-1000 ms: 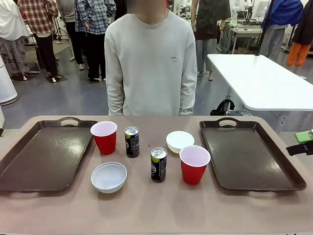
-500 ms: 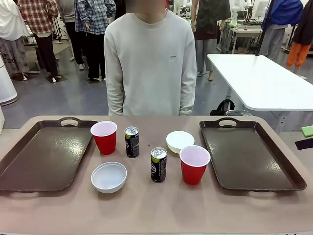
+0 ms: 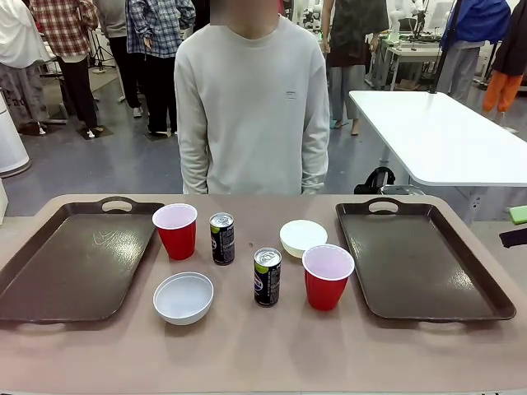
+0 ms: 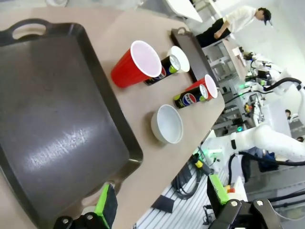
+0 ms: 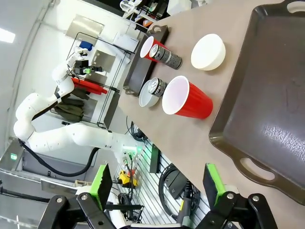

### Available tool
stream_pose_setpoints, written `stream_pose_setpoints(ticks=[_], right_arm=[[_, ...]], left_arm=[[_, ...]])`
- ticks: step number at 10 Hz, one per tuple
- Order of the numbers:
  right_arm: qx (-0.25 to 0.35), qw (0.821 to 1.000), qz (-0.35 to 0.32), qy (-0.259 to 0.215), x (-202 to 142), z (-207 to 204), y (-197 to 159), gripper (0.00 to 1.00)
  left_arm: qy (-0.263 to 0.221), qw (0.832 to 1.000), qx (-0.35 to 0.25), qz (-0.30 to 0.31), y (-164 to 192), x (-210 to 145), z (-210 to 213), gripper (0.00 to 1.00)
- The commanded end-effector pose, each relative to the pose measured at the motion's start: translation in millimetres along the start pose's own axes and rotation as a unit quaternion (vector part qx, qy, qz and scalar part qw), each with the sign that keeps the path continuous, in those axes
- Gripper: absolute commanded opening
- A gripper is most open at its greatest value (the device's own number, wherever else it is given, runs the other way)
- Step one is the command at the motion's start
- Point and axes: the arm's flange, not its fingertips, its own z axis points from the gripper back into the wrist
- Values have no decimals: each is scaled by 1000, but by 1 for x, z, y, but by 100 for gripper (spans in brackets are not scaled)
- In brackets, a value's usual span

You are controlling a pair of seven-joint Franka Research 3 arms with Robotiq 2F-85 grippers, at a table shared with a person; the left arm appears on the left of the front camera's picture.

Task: Prepare tableware on both trays.
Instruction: Pick up a Picnic Bowl from the table and place it on a Handle tray.

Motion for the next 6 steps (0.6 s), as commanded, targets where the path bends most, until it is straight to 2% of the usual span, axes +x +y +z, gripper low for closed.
stream_pose_setpoints(ticks=[1, 6], right_arm=[[5, 1000, 1, 0, 0, 0, 0, 100], [5, 1000, 1, 0, 0, 0, 0, 100]], left_arm=[[0, 1000, -7, 2, -1, 0, -1, 100], [1, 1000, -1, 0, 0, 0, -1, 100]])
